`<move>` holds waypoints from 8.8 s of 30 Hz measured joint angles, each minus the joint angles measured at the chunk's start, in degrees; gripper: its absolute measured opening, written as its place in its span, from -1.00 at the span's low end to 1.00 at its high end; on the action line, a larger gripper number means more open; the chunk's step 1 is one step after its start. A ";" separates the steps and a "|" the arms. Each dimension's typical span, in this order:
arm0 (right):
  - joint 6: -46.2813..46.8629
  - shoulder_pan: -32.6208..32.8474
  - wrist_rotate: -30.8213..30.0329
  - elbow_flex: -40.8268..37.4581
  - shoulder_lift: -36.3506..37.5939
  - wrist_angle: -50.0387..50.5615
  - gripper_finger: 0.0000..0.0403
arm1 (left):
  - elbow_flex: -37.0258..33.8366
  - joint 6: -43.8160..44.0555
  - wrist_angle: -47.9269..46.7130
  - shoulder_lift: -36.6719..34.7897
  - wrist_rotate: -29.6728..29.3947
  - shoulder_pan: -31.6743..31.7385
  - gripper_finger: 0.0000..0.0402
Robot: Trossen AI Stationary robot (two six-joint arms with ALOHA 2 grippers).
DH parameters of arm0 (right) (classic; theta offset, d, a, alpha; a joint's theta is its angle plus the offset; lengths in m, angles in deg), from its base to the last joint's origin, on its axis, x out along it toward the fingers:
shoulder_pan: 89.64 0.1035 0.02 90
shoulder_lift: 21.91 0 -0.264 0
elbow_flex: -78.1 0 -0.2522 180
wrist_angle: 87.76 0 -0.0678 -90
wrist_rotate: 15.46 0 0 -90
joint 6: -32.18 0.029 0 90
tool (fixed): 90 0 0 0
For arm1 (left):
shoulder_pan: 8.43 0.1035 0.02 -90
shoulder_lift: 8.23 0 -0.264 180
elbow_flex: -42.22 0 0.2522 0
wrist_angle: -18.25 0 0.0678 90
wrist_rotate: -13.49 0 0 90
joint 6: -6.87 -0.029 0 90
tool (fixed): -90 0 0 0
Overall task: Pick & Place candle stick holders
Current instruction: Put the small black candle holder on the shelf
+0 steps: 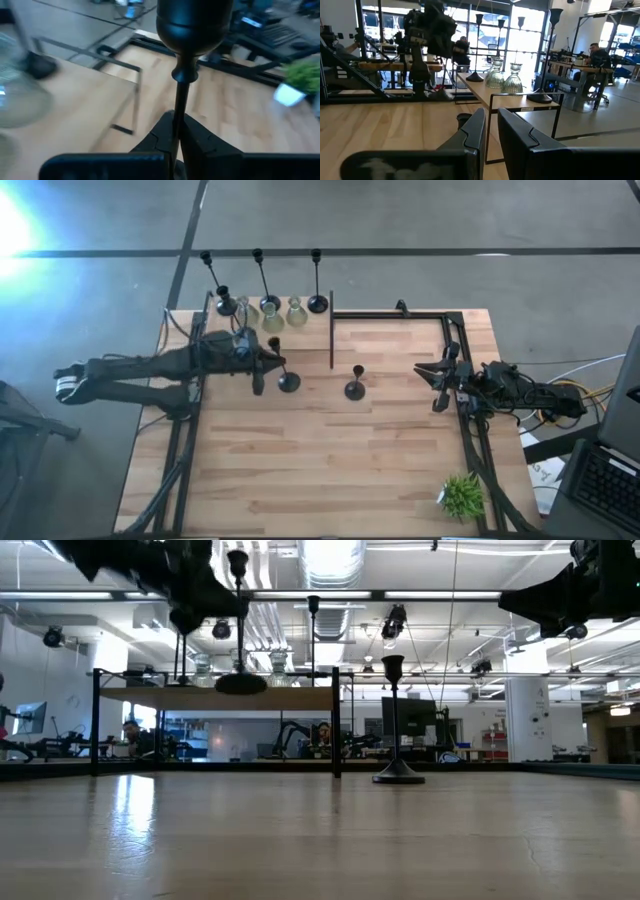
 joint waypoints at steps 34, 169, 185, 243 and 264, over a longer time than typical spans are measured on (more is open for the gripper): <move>-0.01 -0.04 -1.46 0.00 0.02 -0.11 -0.79 | 10.09 -3.43 -12.09 2.54 -23.51 3.83 -0.92; 2.58 -0.02 -1.40 -1.92 -0.07 0.00 -0.79 | 18.68 22.07 -20.74 15.15 -51.08 -2.80 -0.89; 2.57 -0.02 -1.40 -2.03 -0.11 0.00 -0.79 | 18.53 21.11 -20.89 15.15 -51.22 -2.76 -0.76; 4.50 -0.02 -1.28 -2.03 -0.07 0.46 -0.79 | 18.30 26.75 -29.94 10.56 -49.14 -17.21 -0.37; 11.03 0.02 3.56 -2.76 -20.70 -8.66 -0.79 | 11.02 25.81 -25.70 9.46 -54.77 -44.33 -0.37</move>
